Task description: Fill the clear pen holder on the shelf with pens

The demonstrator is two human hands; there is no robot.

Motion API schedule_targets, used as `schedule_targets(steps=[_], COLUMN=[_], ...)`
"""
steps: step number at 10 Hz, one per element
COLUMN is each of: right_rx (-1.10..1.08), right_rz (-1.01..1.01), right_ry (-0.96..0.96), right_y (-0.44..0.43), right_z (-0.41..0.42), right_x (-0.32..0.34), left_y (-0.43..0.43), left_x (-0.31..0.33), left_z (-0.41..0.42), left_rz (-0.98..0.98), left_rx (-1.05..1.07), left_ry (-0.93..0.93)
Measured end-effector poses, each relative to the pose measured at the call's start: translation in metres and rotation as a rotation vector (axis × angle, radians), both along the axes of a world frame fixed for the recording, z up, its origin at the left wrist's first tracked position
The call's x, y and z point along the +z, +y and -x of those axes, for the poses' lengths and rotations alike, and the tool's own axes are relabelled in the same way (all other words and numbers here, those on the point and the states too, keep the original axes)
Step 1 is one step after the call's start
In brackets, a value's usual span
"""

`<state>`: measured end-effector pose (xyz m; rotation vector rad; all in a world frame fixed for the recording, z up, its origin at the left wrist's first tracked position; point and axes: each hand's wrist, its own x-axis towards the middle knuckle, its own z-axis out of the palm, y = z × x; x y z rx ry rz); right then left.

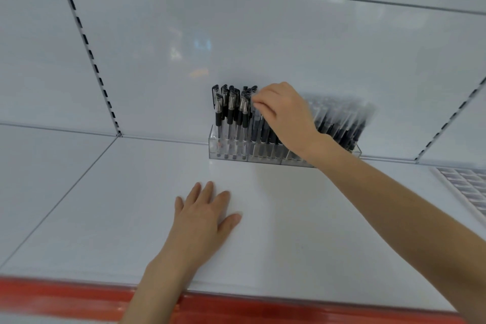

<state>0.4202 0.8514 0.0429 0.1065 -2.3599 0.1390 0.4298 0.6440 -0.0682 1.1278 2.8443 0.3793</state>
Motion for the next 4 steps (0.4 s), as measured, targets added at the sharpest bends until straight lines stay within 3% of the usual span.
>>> schedule_targets(steps=[4], right_rx=[-0.002], right_rz=[0.131], right_ry=[-0.019], right_y=[0.007], right_z=[-0.029], right_x=[-0.012], left_y=[0.0], left_x=[0.0], left_z=[0.0], left_rz=[-0.06], left_rx=[0.008], left_ry=[0.004])
